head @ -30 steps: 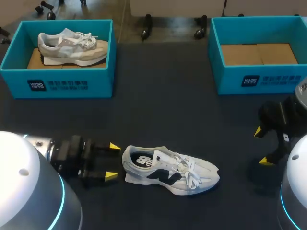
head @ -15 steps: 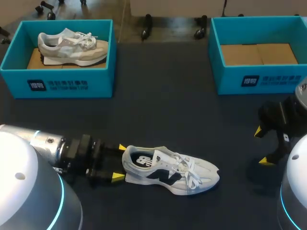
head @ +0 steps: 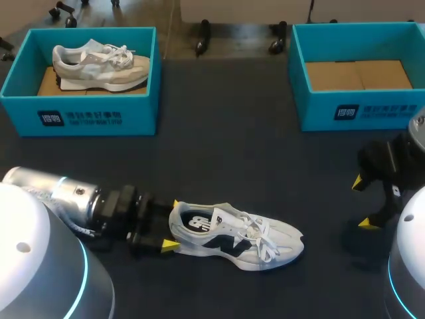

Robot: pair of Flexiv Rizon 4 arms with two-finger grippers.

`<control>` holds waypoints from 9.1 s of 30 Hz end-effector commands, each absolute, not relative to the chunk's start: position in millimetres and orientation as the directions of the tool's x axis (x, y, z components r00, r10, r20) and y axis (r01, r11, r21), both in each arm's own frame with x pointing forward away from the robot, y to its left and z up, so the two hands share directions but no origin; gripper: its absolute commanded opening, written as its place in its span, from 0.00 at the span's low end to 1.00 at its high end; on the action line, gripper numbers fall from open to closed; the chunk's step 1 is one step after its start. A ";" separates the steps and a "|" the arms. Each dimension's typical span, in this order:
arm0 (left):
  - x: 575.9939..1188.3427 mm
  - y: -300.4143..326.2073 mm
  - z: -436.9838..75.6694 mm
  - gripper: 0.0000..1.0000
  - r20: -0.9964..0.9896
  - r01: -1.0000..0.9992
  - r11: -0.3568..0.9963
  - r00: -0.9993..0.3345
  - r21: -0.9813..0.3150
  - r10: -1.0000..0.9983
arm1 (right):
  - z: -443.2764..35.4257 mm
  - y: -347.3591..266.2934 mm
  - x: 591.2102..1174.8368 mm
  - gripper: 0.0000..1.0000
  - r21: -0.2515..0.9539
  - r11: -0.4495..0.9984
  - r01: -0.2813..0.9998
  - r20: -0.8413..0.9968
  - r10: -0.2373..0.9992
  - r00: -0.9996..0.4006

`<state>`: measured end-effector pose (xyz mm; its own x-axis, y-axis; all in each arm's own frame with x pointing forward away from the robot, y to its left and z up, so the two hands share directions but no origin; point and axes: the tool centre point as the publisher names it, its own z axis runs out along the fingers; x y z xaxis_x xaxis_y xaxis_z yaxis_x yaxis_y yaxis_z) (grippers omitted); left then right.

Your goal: Take the shoe out of the shoebox, open the shoe tongue, remove and reinsert the insole, then place the shoe into the shoebox

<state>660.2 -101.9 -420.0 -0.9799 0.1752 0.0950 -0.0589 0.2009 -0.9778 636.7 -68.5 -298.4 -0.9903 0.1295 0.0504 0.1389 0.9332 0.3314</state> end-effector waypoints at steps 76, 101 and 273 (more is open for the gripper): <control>644.5 -138.3 -420.6 0.00 0.101 -0.084 0.127 -0.985 -0.988 0.140 | -299.1 -68.0 636.1 1.00 0.330 0.934 0.139 0.049 0.129 -0.990; 648.6 -144.1 -423.3 0.00 0.103 -0.101 0.144 -0.995 -0.984 0.008 | -299.1 -68.0 636.1 1.00 0.330 0.934 0.139 0.049 0.129 -0.990; 648.4 -144.3 -424.6 0.00 0.111 -0.108 0.146 -0.994 -0.983 0.012 | -352.0 200.7 630.5 1.00 0.186 -0.154 0.971 -0.477 0.850 0.226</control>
